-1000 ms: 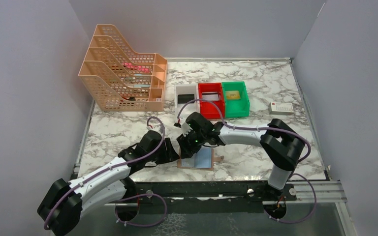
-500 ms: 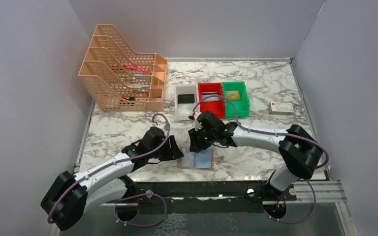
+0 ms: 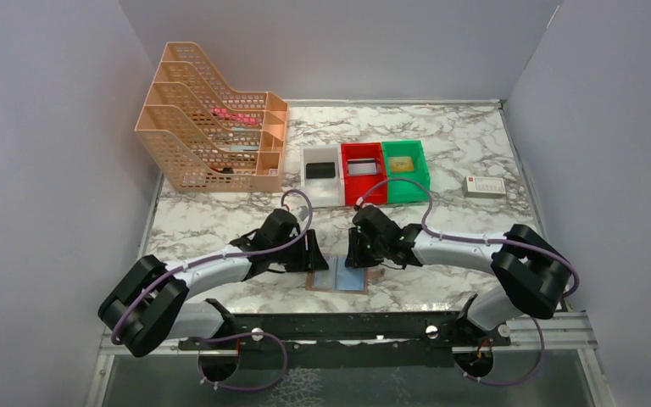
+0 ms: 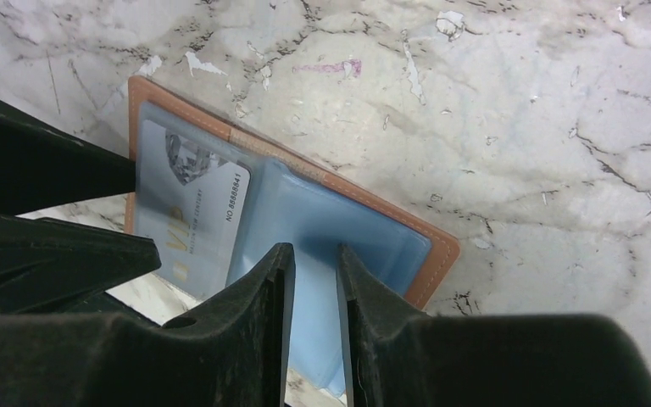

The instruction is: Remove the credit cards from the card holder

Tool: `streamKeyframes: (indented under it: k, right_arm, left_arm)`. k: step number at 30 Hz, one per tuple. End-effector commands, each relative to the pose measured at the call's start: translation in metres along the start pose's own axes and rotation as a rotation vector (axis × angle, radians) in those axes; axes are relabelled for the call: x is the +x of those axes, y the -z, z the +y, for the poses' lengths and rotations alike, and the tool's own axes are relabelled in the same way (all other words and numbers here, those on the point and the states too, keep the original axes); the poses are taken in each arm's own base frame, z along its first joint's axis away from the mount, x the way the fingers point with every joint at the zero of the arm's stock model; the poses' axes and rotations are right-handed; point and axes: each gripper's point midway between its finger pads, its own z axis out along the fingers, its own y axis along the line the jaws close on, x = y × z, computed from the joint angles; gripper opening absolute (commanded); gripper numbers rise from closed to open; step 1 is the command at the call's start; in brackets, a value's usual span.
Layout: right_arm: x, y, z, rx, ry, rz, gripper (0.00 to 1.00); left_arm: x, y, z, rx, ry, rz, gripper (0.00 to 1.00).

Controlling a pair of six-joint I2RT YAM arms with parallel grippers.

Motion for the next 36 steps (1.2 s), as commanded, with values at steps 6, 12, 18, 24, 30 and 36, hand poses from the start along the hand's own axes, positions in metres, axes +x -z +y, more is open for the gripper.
streamKeyframes:
  k: [6,12,18,24,30,36]
  right_arm:
    - [0.047,-0.012,-0.048,0.157,-0.073,0.097,0.3]
    - [0.051,-0.014,-0.042,0.109,-0.106,0.093,0.3]
    - [0.045,-0.013,-0.022,0.01,-0.136,0.072,0.3]
    - [0.042,-0.013,-0.019,0.004,-0.142,0.067,0.3]
    - [0.037,-0.006,-0.013,-0.036,-0.154,0.036,0.31]
    - [0.035,-0.002,-0.001,-0.102,-0.161,0.034,0.31]
  left_arm:
    - [0.013,-0.008,-0.03,0.173,0.025,0.051,0.54]
    - [-0.005,0.002,-0.056,0.232,-0.021,-0.006,0.5]
    - [-0.011,0.005,-0.061,0.226,-0.054,-0.027,0.41]
    - [-0.015,0.01,-0.071,0.264,-0.063,-0.055,0.32]
    - [-0.018,0.007,-0.068,0.237,-0.074,-0.053,0.25]
    - [-0.007,0.0,-0.062,0.248,-0.049,-0.013,0.19]
